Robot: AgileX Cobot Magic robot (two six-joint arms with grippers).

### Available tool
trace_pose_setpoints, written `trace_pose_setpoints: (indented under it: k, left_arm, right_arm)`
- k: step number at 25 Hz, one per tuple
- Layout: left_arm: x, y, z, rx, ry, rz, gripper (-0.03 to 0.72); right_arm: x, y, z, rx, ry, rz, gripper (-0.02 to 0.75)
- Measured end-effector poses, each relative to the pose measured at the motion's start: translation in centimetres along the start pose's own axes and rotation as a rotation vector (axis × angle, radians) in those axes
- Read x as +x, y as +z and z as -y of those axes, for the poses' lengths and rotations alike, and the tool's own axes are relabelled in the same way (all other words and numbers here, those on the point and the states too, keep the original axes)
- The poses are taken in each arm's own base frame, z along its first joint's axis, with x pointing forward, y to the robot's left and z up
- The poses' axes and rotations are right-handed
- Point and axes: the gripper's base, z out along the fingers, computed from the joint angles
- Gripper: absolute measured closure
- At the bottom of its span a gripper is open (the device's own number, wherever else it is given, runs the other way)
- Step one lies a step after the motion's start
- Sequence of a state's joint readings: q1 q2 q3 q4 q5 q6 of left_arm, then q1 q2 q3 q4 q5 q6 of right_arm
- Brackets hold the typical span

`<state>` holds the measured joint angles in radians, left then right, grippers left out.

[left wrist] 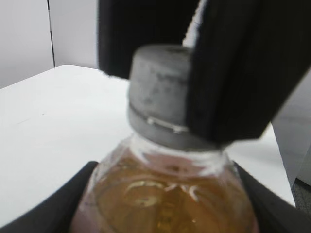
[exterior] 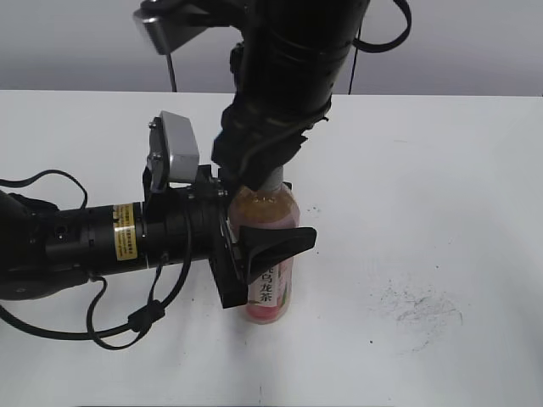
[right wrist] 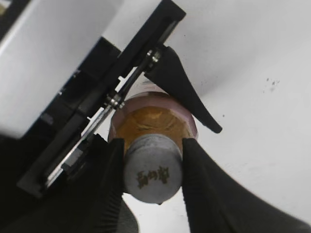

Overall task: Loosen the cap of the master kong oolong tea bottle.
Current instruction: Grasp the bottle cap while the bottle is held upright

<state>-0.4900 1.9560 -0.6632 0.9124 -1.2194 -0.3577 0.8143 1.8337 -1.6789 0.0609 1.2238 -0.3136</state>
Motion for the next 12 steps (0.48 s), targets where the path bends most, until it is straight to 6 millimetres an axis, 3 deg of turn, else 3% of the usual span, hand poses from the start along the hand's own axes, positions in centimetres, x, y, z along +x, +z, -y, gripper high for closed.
trace_pose_setpoints:
  k: [7, 12]
  left_arm:
    - [0.01, 0.0, 0.02, 0.003, 0.001, -0.001, 0.242]
    - [0.01, 0.0, -0.01, -0.001, 0.0, -0.001, 0.242]
  right_arm:
    - [-0.02, 0.0, -0.11, -0.011, -0.749, 0.006, 0.469]
    - [0.01, 0.0, -0.17, -0.014, -1.562, 0.01, 0.468]
